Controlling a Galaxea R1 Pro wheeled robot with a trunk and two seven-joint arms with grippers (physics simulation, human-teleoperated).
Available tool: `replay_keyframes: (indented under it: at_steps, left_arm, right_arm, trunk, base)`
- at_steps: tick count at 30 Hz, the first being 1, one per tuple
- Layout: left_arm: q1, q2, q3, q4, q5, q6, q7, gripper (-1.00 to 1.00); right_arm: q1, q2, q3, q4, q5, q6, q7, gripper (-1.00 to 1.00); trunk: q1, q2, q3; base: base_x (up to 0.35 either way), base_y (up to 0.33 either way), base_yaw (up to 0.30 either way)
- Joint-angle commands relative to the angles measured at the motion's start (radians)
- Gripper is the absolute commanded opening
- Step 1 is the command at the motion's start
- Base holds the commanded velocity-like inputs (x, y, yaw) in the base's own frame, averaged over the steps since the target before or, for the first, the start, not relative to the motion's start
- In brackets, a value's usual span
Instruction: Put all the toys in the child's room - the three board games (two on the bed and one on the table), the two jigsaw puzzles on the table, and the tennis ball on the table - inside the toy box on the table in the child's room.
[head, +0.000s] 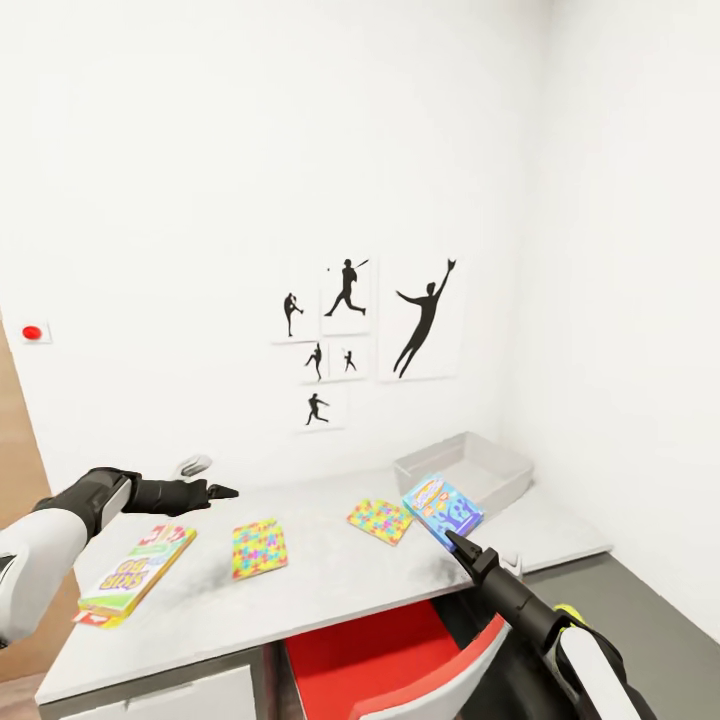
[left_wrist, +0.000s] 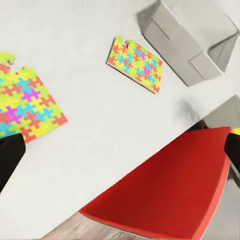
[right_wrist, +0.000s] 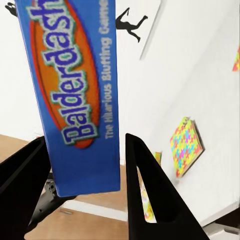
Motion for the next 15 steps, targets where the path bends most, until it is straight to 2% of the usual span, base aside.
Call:
replay_keyframes:
  at_steps: [1,15]
  left_arm:
    - [0.0,0.0,0.009,-0.001,-0.01,0.007,-0.005,1.0]
    - [0.0,0.001,0.009,-0.001,-0.01,0.007,-0.006,1.0]
  right_arm:
    - [-0.001,0.0,-0.002,0.001,-0.005,0.007,0.001,-1.0]
    - [-0.001,0.002,-0.002,0.001,-0.005,0.007,0.001,-1.0]
  trunk:
    - [0.001,-0.001,0.0]
    - [0.001,-0.001,0.005]
  base:
    - [0.267,0.0,-0.259]
    - [0.238,0.0,-0.261]
